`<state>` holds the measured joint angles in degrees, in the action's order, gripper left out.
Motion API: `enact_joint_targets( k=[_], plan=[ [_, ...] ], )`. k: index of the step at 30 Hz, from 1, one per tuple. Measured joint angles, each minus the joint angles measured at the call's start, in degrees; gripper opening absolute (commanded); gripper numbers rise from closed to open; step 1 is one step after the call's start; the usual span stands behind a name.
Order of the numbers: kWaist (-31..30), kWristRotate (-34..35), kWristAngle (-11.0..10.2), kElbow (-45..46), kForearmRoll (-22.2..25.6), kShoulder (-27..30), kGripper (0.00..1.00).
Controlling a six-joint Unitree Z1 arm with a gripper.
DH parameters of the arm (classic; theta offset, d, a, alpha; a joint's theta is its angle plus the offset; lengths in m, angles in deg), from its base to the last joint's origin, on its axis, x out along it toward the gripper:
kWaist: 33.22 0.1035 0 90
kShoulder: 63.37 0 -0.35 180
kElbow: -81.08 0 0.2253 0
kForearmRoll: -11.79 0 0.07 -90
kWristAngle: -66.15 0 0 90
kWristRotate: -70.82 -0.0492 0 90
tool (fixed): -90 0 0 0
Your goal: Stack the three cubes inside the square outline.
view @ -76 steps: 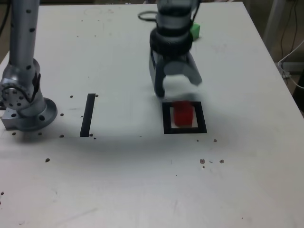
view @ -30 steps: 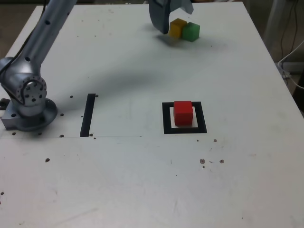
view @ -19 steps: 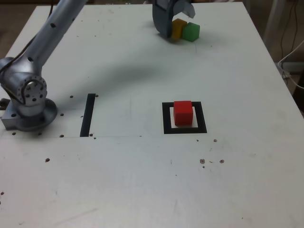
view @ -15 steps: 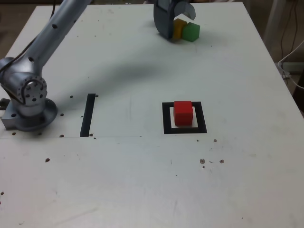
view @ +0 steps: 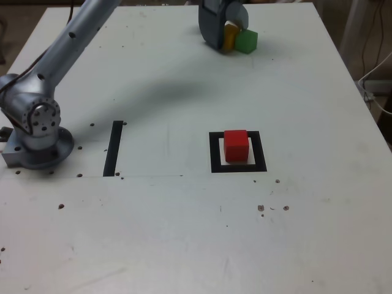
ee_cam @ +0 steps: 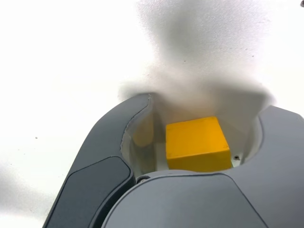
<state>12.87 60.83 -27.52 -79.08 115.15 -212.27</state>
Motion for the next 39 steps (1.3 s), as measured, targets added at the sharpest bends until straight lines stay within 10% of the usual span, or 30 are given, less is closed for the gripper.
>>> enact_joint_targets(
  k=[21,39],
  plan=[
    [-0.79,-0.67,-1.05,-0.09,1.29,1.35,0.32],
    [-9.57,-3.72,-1.62,11.97,1.84,15.0,0.32]
  ],
)
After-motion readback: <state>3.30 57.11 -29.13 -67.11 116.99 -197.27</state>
